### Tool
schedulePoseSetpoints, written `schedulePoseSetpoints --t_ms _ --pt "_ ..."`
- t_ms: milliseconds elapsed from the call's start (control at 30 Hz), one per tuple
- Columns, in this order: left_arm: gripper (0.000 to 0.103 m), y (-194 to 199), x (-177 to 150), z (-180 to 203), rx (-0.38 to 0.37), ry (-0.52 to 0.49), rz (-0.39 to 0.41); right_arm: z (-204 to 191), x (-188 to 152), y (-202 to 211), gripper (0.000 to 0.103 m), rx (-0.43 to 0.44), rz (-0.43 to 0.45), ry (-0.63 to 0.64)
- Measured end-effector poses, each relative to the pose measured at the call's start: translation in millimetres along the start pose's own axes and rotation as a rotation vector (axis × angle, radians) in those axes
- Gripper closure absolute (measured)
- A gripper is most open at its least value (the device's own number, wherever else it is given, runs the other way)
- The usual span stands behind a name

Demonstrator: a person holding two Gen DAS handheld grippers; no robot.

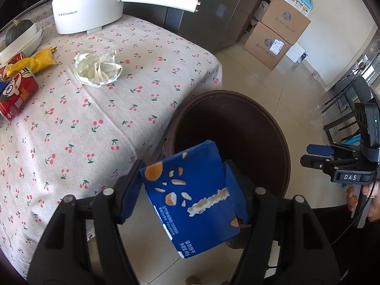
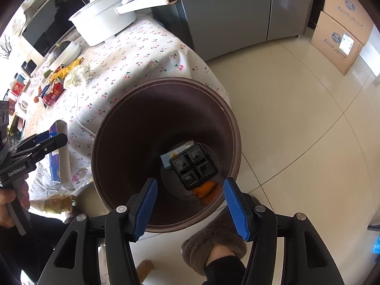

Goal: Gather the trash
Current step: 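Carry the blue biscuit box to the bin and release it from the left tool, then grasp the crumpled tissue with the right tool while the left tool grasps the blue box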

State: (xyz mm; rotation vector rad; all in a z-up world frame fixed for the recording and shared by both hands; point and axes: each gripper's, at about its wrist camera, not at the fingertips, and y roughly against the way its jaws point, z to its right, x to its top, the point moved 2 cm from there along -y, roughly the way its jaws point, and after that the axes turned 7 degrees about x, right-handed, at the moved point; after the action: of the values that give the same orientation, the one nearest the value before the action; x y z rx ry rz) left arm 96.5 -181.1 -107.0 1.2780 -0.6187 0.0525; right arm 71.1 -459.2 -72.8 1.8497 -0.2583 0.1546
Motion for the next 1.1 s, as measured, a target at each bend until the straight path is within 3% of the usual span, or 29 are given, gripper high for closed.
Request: schedulePoseSetpoints --t_ms 267,333,400,533,733,1100 --pt "0.033 -15 10 20 -0.065 -0.019 0.006 2 1 -1 0.039 -0.009 -0.002 -0.003" --pt "0.026 -18 12 23 -0.081 -0.022 -0.003 1 2 -2 0.039 -0.014 -0.005 -0.001" --pt "0.015 -17 13 22 -0.055 -0.018 0.006 -1 4 -3 0.039 -0.018 -0.006 0.003" --pt "0.01 -6 13 13 -0.005 -0.032 0.018 -10 10 -7 0.038 -0.022 -0.011 0.019" --pt "0.007 13 12 -34 0.068 0.032 0.016 -41 29 -23 0.037 -0.007 -0.025 0.072" --pt "0.007 53 8 -167 0.231 0.253 0.021 -141 85 -59 0.036 0.059 -0.047 0.214"
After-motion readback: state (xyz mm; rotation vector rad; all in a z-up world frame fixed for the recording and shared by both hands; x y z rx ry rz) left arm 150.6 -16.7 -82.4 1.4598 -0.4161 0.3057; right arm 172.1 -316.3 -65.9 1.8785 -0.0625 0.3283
